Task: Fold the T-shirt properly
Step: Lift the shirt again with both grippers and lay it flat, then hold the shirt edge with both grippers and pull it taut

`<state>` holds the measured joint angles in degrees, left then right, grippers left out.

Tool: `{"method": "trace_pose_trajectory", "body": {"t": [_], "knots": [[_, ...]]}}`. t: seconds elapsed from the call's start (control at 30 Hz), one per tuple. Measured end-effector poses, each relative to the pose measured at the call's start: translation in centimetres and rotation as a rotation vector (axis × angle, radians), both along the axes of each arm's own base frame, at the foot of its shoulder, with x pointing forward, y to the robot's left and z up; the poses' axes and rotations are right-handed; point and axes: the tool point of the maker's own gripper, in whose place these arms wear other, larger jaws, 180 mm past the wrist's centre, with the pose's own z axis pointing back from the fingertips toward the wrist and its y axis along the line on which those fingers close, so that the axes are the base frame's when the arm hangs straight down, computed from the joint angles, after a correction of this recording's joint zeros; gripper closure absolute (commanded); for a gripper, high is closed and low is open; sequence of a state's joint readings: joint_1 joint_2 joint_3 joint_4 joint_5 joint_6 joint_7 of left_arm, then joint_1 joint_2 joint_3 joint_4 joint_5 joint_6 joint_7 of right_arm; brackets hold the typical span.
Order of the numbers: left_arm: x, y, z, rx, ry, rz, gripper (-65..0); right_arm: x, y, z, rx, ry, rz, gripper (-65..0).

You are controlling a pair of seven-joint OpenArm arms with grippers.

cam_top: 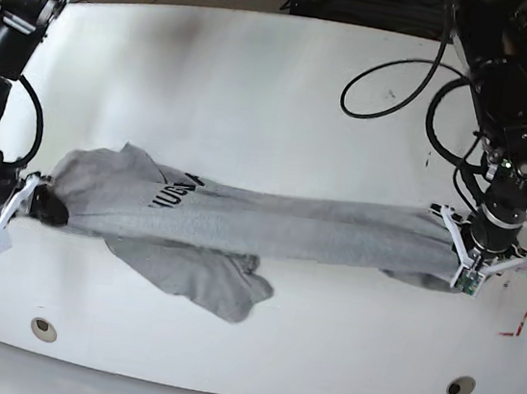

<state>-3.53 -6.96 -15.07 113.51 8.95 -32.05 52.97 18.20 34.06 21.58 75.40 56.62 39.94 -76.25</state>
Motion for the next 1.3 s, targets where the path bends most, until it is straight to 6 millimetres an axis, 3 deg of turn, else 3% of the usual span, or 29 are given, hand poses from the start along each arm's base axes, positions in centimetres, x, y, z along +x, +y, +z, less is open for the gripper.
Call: {"method": "trace_pose_trajectory", "body": {"t": [0.07,0.13,0.27,0.33,0.43,0.53,0.67,0.8,0.9,1.03,1.1,1.3], "knots": [[-1.5,-0.1,-1.8,-0.015,0.05,-0.01,0.0,-2.1,-0.5,-1.9,-0.011,0.05,-0.022,0.0],[-2.7,0.5,-3.1,-0.005,0.092,-0.002,0.0,-3.2,-0.5,-2.3,-0.01,0.05,-0.028,0.0],[-5.8,2.2,-5.7,0.022,0.185,0.026,0.0,-5.9,0.7,-3.5,0.03,0.051,-0.026,0.0],[-7.4,2.8,-6.9,0.029,0.236,0.03,0.0,-8.2,1.2,-4.9,0.059,0.088,-0.031,0.0],[-9.0,3.4,-7.9,0.033,0.279,0.03,0.0,-11.7,1.4,-7.2,0.09,0.178,-0.041,0.0],[-9.9,4.1,-8.4,0.039,0.29,0.041,0.0,-13.8,2.6,-8.6,0.139,0.223,-0.047,0.0],[-10.3,3.1,-8.9,0.012,0.262,-0.004,0.0,-15.6,4.2,-10.1,0.197,0.258,-0.058,0.0],[-13.0,2.6,-11.1,0.043,0.366,-0.04,0.0,-18.5,4.8,-11.7,0.207,0.335,-0.064,0.0],[-16.0,3.8,-12.4,0.091,0.453,-0.036,0.0,-20.6,4.4,-12.4,0.2,0.383,-0.075,0.0],[-18.6,6.5,-12.3,0.075,0.491,0.042,0.0,-21.4,4.4,-12.6,0.203,0.398,-0.076,0.0],[-18.5,7.6,-11.9,0.083,0.482,0.075,0.0,-21.4,4.7,-12.3,0.194,0.392,-0.062,0.0],[-18.5,8.2,-11.4,0.069,0.457,0.102,0.0,-19.4,5.7,-9.7,0.155,0.285,-0.002,0.0]]}}
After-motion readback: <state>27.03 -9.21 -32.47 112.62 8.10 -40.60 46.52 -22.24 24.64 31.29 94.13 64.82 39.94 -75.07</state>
